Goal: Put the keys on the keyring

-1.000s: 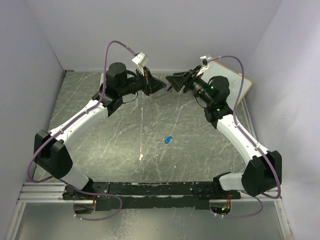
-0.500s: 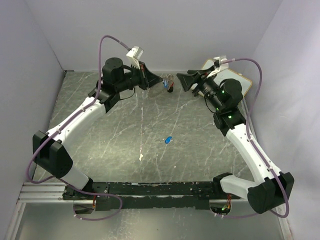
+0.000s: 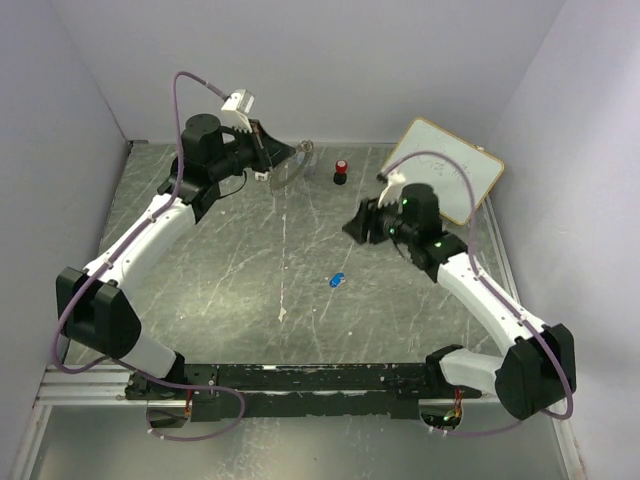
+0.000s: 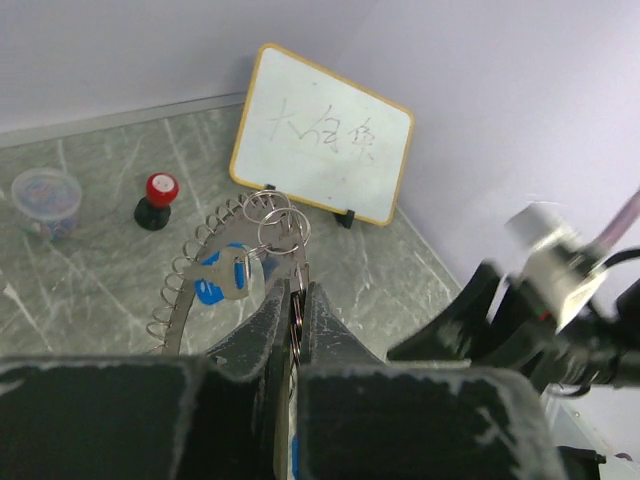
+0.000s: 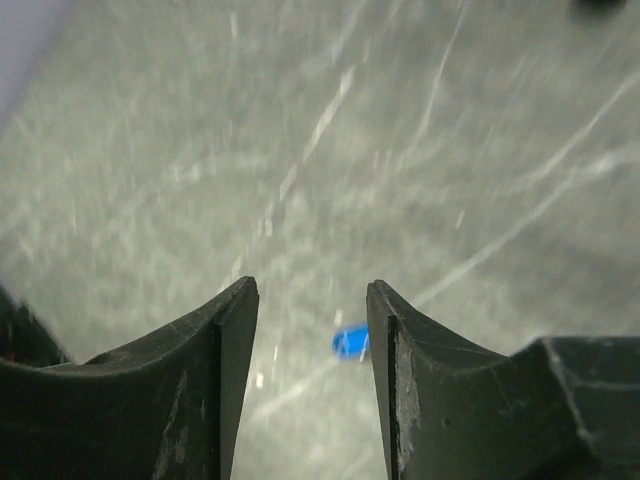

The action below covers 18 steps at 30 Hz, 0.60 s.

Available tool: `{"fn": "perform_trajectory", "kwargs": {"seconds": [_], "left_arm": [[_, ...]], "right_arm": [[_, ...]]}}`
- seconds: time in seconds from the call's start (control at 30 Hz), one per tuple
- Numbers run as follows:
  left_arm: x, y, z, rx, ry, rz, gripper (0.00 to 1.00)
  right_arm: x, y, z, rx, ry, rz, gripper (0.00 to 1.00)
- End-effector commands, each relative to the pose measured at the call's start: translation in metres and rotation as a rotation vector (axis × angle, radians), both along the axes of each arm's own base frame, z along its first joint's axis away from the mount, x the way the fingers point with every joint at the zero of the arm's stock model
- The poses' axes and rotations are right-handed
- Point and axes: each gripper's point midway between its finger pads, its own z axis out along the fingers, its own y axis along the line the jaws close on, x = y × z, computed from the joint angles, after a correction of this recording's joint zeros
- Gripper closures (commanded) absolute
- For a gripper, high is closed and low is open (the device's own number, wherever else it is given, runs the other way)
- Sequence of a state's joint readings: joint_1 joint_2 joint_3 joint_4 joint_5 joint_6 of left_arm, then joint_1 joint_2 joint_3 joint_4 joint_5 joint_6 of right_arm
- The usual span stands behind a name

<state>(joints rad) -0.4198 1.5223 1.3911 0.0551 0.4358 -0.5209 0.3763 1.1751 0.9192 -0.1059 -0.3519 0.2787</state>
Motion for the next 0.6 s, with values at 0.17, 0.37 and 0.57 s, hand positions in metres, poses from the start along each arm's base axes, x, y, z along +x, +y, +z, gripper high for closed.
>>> {"fn": "perform_trajectory", "kwargs": {"seconds": [0.17,0.37,0.57], "left_arm": [[-0.008,0.013,0.01,-0.028,-0.048,0.015,0.93],[-0.011,0.016,0.007,-0.033,-0.045,0.01,0.93],[-0.013,0.02,0.006,-0.038,-0.043,0.007,0.93]], "right_arm": [[-0.088,0.022,-0.119,-0.16,0.355,0.041,0.56],[-0.089,0.024,-0.147,-0.269,0.371,-0.03,0.6],[-0.073,0.021,-0.166,-0.406,0.345,-0.105,0.62]]}}
